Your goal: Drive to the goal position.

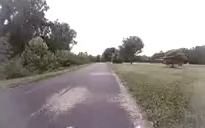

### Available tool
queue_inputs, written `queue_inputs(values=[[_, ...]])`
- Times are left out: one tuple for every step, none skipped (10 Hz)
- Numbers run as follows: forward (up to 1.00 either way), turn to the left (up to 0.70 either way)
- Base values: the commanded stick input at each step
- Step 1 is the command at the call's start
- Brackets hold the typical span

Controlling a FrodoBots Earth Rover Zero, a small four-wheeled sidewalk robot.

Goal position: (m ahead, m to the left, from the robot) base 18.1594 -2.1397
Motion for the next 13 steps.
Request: queue_inputs(values=[[0.70,0.00],[0.70,0.00],[0.70,0.00],[0.70,0.00],[0.70,0.00],[0.70,0.00],[0.70,0.00],[0.70,0.00],[0.70,0.00],[0.70,0.00],[0.70,0.00],[0.70,0.00],[0.70,0.00]])
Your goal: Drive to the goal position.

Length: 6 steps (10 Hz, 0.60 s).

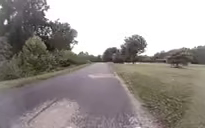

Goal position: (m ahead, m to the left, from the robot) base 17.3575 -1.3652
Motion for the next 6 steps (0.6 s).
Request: queue_inputs(values=[[0.70,0.00],[0.70,0.00],[0.70,0.00],[0.70,0.00],[0.70,0.00],[0.70,0.00]])
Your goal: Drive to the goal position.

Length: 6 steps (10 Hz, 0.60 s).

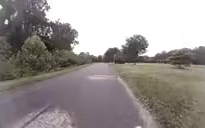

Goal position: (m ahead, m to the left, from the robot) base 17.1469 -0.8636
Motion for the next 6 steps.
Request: queue_inputs(values=[[0.70,0.00],[0.70,0.00],[0.70,0.00],[0.70,0.00],[0.70,0.00],[0.70,0.00]])
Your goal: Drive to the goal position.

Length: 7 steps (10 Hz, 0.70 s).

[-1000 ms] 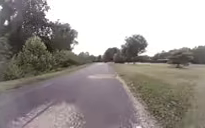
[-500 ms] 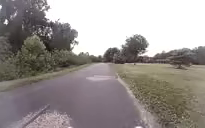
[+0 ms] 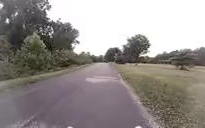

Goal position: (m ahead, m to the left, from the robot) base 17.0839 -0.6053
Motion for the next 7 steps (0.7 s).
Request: queue_inputs(values=[[0.70,0.00],[0.70,0.00],[0.70,-0.04],[0.70,-0.14],[0.70,-0.11],[0.70,-0.03],[0.70,-0.01]])
